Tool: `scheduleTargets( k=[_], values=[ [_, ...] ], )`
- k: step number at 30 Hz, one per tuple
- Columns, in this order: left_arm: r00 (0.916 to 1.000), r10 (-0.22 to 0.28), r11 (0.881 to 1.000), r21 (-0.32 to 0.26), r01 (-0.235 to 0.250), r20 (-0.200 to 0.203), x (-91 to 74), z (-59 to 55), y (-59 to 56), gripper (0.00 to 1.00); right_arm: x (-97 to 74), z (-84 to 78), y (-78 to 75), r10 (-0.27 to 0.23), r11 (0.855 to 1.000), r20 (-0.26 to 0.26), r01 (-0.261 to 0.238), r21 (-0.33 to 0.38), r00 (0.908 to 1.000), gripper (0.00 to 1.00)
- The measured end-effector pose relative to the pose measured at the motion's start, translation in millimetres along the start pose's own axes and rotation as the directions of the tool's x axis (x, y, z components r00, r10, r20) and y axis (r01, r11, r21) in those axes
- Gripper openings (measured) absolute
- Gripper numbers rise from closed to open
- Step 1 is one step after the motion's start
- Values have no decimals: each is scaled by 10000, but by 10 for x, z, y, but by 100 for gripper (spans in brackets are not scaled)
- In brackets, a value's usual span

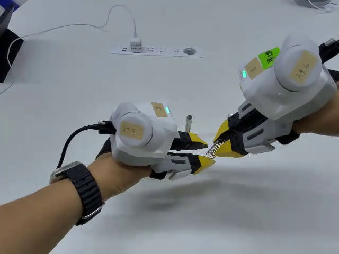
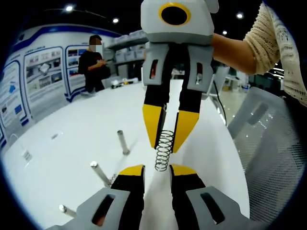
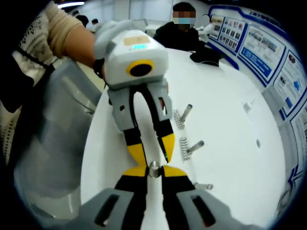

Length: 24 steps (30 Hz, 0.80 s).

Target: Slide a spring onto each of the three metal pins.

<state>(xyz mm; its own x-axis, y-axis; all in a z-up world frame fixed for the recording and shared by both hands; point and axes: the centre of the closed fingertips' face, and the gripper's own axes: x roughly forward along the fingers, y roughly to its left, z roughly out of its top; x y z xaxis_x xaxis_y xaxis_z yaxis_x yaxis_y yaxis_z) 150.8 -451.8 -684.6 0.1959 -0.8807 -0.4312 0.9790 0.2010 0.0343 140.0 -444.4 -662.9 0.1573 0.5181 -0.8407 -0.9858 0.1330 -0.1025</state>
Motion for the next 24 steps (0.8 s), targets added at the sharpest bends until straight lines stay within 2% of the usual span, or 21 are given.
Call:
scheduleTargets(
  k=[9,14,24],
  values=[
    [9998,180,9995,-257,-178,68,-149,-76,2,29,-158,-64,-126,-375,9991,-109,377,195,9992,12],
    [9991,383,9982,-474,-373,205,-253,-104,27,33,-249,-89,-223,-620,9977,-193,625,269,9979,12],
    [9962,825,9924,-942,-795,289,-425,-234,98,38,-383,-128,-418,-982,9944,-483,999,335,9940,12]
  ],
)
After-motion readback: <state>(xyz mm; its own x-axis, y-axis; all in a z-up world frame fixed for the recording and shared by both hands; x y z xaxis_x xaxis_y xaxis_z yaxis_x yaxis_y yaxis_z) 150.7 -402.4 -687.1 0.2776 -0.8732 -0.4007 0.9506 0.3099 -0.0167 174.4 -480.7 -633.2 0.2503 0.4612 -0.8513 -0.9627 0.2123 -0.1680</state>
